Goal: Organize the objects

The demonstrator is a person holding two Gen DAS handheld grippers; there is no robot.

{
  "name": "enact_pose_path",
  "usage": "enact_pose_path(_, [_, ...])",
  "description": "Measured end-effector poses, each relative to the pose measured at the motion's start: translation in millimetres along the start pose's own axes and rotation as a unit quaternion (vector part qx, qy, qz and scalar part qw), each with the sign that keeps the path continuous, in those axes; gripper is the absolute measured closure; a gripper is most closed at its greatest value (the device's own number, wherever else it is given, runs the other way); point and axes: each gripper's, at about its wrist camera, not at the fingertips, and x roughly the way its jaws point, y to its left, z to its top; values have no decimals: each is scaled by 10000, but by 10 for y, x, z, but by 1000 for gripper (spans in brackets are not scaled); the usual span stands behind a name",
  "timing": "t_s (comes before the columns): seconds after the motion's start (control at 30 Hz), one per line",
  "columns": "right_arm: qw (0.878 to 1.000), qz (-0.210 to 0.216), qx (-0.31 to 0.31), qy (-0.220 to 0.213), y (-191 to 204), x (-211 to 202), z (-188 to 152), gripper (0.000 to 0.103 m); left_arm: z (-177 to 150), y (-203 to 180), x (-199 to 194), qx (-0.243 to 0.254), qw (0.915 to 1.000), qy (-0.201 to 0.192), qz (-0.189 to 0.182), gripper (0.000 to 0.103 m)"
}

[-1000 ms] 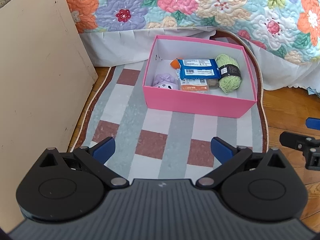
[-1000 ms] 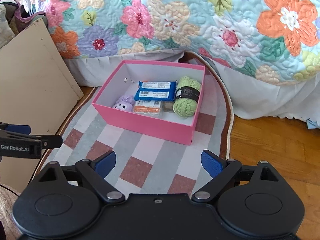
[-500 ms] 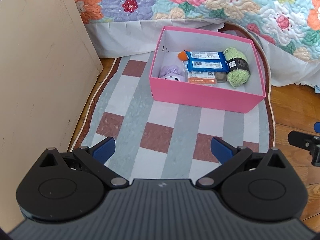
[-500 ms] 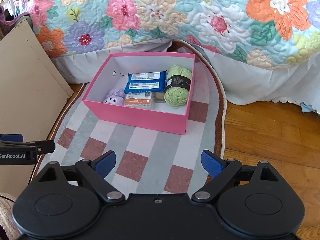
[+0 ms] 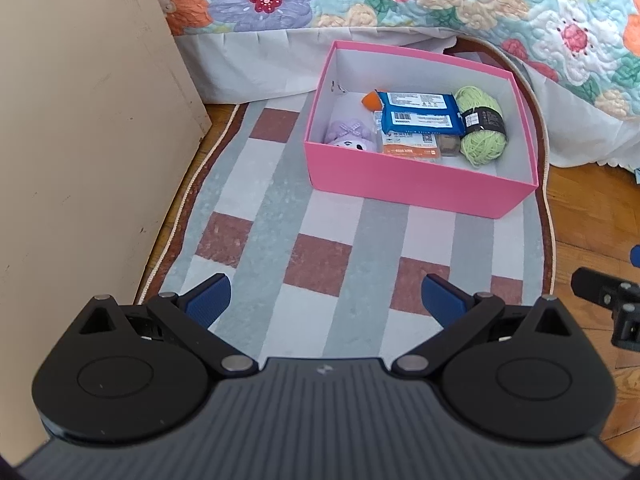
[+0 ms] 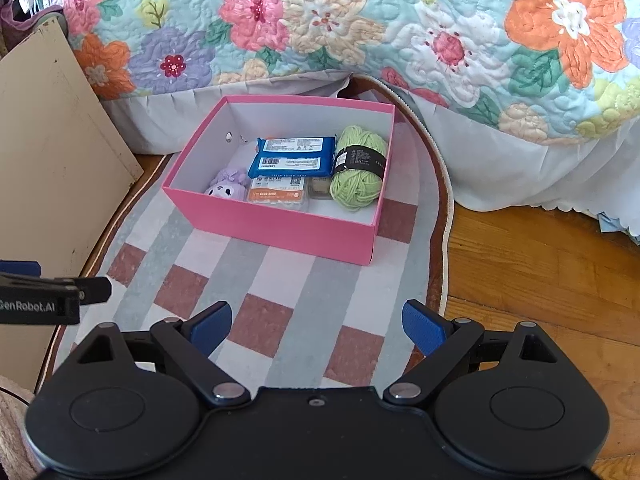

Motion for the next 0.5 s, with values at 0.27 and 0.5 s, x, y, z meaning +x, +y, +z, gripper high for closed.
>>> enact_pose_path(0.27, [10000, -49, -70, 10, 24, -26, -15, 9, -16, -13, -24, 49, 10000, -39, 34, 0])
enact_pose_path(0.5, [9999, -81, -128, 23, 36, -36, -23, 9, -21, -18, -30, 60, 10000, -44, 20, 0])
